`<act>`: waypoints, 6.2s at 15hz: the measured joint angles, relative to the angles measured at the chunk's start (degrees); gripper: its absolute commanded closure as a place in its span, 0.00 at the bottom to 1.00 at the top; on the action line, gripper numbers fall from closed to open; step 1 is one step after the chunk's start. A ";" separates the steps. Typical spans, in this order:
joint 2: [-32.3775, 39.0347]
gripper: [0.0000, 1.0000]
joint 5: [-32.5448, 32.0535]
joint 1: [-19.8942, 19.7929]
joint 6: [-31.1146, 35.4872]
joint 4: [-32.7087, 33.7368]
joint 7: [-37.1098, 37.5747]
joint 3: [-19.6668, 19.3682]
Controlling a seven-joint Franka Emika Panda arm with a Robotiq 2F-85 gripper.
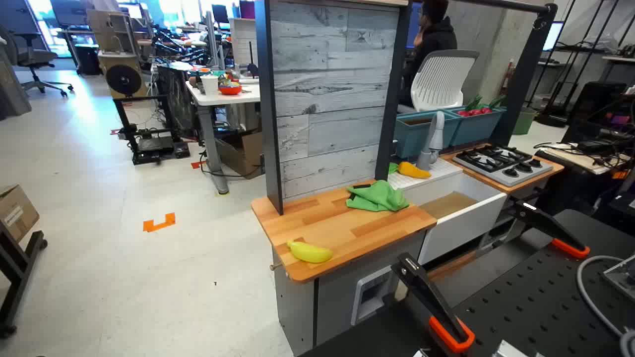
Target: Move the tap nozzle to the left
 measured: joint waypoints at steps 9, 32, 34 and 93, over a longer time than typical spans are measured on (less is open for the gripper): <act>0.00 0.00 0.00 0.00 0.02 0.01 0.00 0.00; 2.94 0.00 0.06 -0.82 5.45 -0.23 2.69 0.15; 6.51 0.00 0.67 -1.31 9.92 0.00 4.95 0.15; 92.14 0.94 6.70 -15.41 45.18 62.37 15.07 -5.52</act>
